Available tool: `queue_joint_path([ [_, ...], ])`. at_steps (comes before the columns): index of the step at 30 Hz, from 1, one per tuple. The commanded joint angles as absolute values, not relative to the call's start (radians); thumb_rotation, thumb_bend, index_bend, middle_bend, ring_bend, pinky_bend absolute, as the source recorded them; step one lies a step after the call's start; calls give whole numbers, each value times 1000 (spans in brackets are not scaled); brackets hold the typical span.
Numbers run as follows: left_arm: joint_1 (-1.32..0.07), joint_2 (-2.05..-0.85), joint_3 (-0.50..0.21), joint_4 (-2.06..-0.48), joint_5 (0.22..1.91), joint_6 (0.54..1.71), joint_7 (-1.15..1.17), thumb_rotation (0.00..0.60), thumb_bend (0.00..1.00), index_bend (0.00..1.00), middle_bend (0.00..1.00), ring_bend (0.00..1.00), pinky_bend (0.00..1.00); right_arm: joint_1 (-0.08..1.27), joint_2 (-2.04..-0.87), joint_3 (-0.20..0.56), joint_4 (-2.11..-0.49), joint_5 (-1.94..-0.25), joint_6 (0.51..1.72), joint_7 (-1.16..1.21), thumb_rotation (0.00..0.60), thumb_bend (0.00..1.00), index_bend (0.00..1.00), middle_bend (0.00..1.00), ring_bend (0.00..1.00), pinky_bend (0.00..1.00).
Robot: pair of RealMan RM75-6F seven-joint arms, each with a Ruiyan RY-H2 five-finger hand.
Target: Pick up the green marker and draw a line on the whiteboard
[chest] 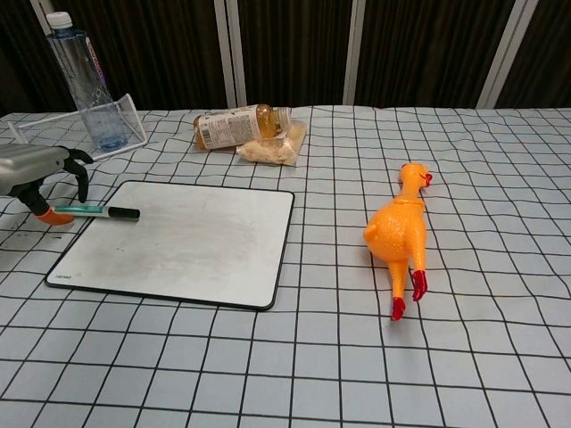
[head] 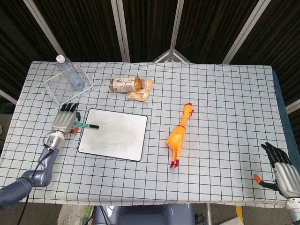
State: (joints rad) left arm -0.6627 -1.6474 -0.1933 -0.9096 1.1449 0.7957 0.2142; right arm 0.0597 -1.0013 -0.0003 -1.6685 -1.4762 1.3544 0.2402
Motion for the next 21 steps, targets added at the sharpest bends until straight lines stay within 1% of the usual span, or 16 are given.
queue_joint_path([
  [1,-666,-1653,-192,-904,1146,793,210,600,463,457,66,0,0,59,-1001,0,-1668,-1476,1355,240,600,266,0,0,0,0],
  [15,-677,-1681,-194,-888,1142,789,187,600,465,453,64,0,0,59,-1000,0,-1670,-1476,1356,240,600,265,0,0,0,0],
  [18,-681,-1686,-197,-887,1140,791,184,600,470,465,67,0,0,59,-1001,0,-1669,-1476,1355,239,600,265,0,0,0,0],
  [21,-684,-1688,-200,-892,1138,791,178,600,493,499,78,0,0,58,-1001,0,-1668,-1475,1355,239,600,265,0,0,0,0],
])
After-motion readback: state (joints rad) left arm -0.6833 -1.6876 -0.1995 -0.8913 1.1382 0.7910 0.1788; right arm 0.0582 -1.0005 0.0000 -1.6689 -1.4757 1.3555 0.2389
